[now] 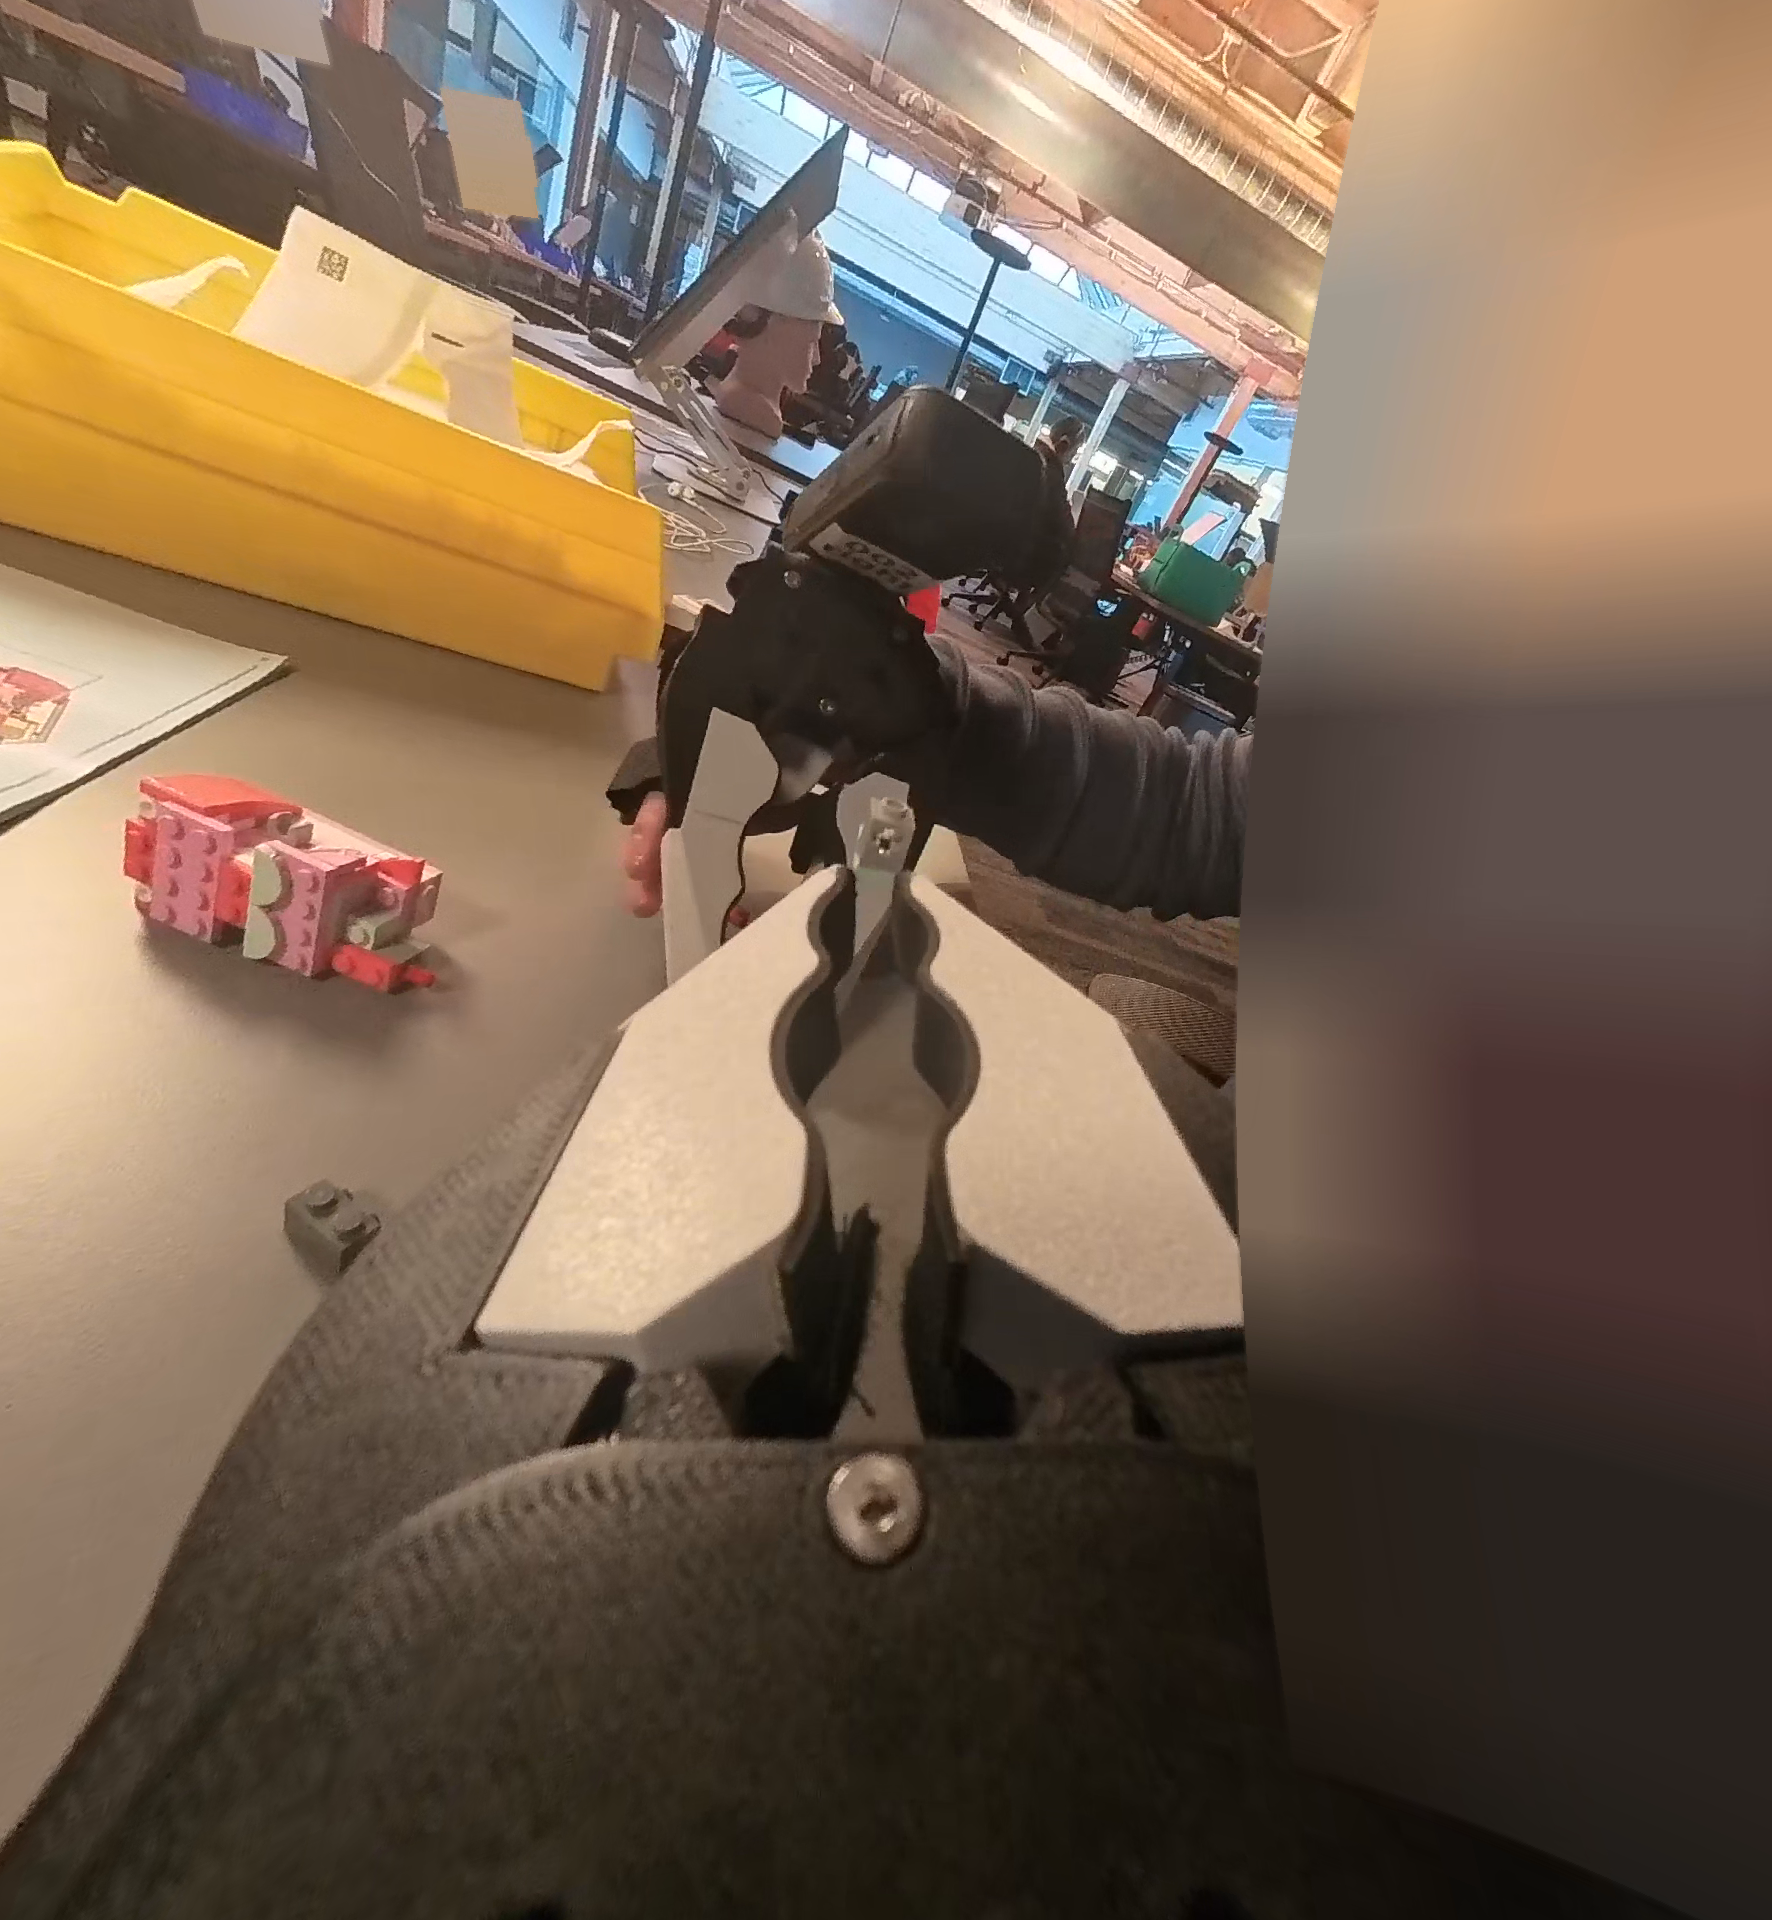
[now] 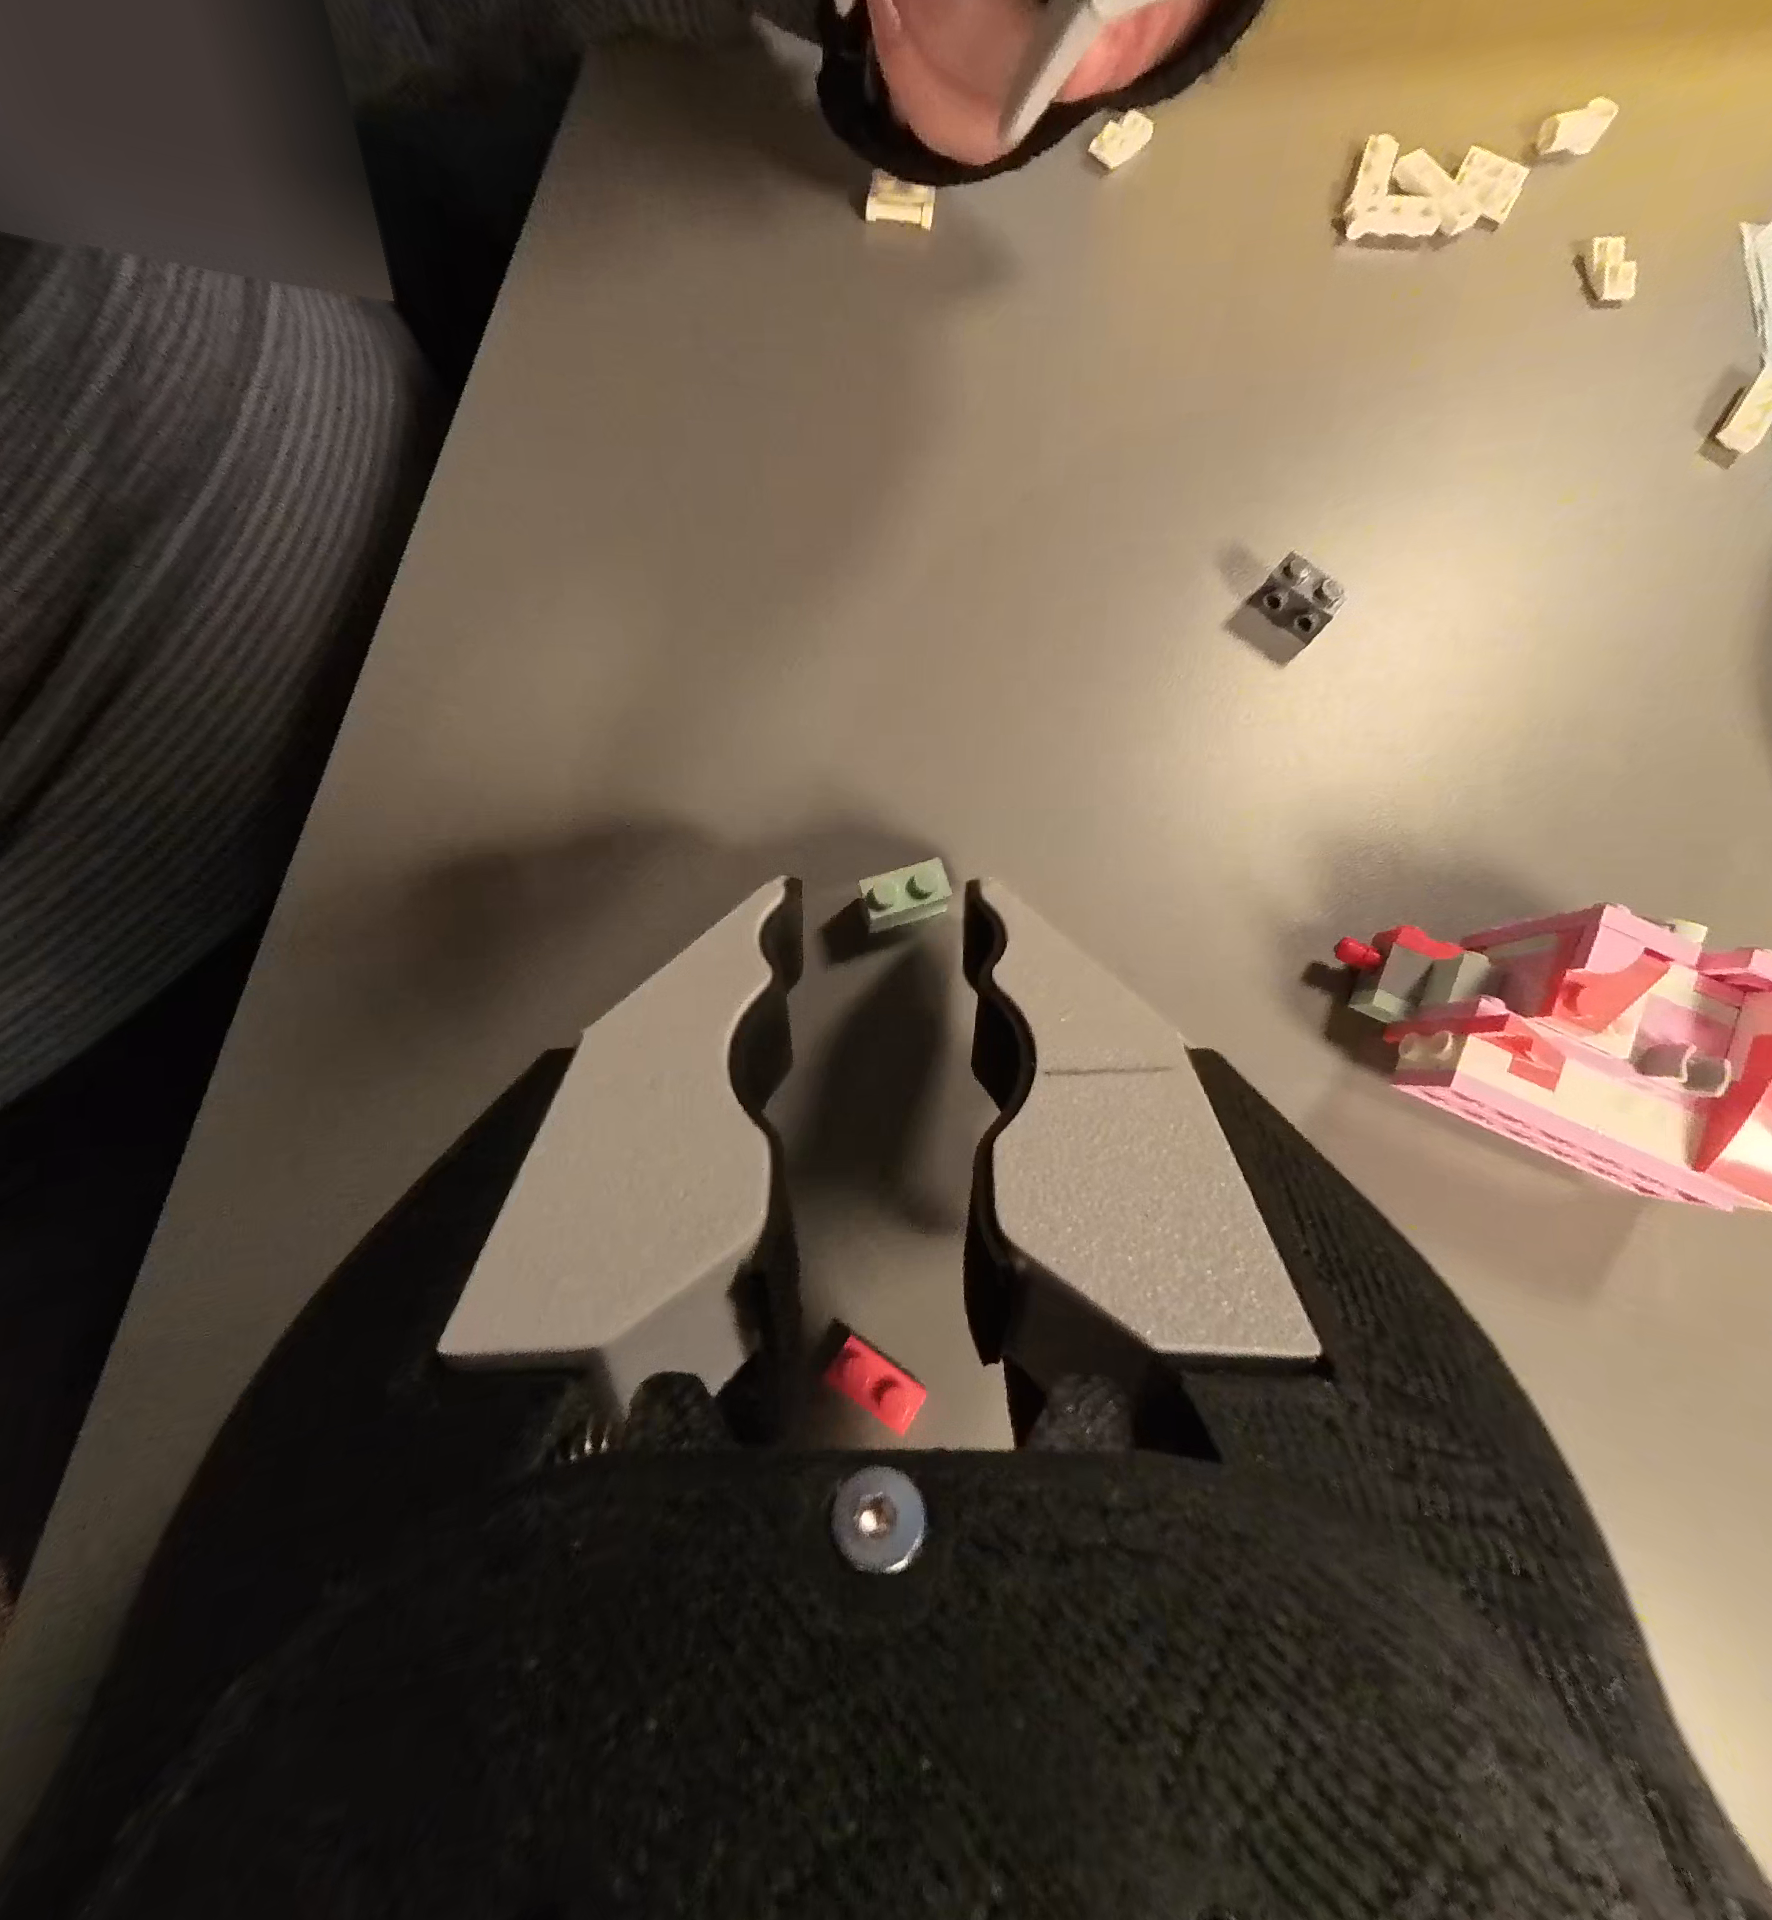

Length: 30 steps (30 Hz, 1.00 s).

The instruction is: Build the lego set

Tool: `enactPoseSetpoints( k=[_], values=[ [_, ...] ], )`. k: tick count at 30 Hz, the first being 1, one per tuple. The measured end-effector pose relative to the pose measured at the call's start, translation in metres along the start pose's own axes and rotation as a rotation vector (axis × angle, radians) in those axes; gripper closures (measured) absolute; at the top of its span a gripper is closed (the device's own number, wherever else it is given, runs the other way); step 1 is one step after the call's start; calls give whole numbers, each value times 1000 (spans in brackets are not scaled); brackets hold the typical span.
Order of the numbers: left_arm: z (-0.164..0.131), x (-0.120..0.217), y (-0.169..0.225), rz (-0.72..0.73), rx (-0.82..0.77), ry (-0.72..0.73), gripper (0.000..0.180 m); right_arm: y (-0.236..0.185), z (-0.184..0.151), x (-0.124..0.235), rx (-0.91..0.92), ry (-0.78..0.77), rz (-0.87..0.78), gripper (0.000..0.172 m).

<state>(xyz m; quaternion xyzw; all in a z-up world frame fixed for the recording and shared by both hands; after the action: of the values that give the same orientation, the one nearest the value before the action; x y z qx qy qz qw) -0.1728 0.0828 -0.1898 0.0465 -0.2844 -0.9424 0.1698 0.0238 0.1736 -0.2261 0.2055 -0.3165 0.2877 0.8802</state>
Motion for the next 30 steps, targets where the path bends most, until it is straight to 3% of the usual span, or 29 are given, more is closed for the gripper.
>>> enactPoseSetpoints(
  k=[11,18,27,30],
  values=[
    [-2,-2,0,1,-5,-21,175,3,-1,0,-9,24,-10,136],
    [-3,-3,0,9,-9,-31,175,1,-3,3,-15,34,-14,147],
    [-6,-6,1,5,-14,-63,175,2,-4,-1,-8,35,-18,147],
    [-7,-6,1,8,-19,-71,175,3,-4,-3,-8,29,-18,156]
  ],
)
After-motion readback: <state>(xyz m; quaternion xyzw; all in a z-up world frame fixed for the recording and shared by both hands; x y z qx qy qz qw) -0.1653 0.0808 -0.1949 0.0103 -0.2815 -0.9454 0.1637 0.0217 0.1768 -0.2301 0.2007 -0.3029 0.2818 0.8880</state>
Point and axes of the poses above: each gripper's, where its closed fingertips meet, x back along the fingers, z out of its top, y = z × x across the jaws, the point moved 10 cm from there along x, back along the fingers, and after that the axes turned 10 degrees about x, right-handed, at the moved point
